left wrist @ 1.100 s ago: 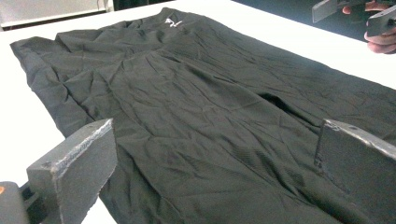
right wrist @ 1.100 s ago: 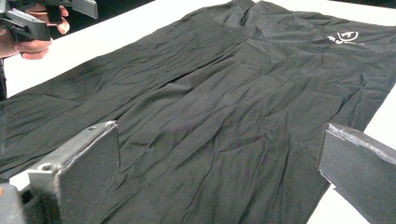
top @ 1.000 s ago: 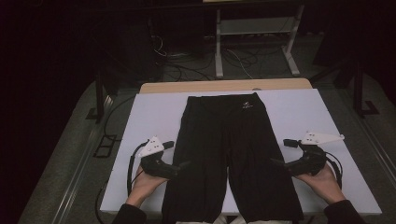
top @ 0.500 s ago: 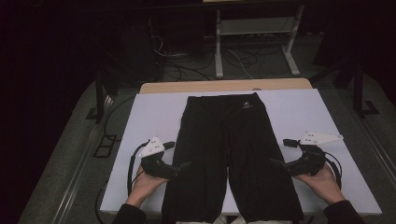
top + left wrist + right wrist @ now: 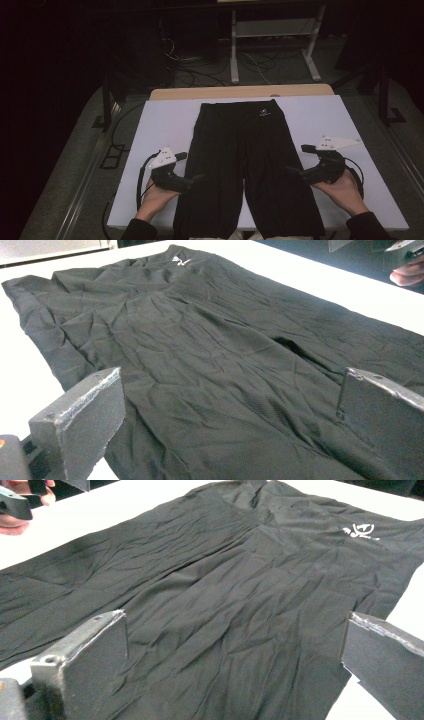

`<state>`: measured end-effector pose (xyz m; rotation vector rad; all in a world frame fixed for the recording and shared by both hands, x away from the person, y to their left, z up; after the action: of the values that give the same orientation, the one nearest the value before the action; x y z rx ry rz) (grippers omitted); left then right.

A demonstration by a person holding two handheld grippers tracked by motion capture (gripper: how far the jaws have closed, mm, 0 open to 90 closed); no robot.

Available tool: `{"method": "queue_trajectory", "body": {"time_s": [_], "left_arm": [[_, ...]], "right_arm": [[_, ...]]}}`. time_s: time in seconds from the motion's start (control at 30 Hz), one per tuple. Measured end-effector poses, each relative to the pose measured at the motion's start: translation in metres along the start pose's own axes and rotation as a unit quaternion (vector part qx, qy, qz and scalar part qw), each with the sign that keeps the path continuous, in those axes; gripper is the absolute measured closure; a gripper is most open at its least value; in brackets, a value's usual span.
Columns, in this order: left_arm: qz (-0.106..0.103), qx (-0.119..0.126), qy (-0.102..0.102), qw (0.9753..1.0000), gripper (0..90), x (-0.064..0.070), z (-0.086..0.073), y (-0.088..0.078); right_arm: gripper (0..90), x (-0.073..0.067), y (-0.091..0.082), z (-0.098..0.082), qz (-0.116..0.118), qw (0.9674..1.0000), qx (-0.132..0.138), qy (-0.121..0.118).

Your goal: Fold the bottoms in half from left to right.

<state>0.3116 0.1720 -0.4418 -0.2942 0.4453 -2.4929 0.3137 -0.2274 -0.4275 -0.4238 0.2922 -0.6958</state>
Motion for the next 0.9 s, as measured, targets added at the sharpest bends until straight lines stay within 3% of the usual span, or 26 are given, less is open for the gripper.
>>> {"method": "queue_trajectory", "body": {"time_s": [0.9], "left_arm": [[0.002, 0.0, -0.006, 1.0, 0.0, 0.0, -0.001, -0.001]], "right_arm": [[0.0, 0.011, 0.019, 0.034, 0.003, 0.9996, -0.027, -0.012]]}}
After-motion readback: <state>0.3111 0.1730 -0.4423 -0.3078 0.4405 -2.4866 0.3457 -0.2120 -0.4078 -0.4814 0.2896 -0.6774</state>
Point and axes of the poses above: each handheld gripper's, and its own axes: y roughly forward along the jaws, z roughly out of its top, x roughly to its right, the point moved 4 cm from there along y, roughly forward along the jaws, and after that the axes turned 3 degrees about x, right-handed, at the moved point
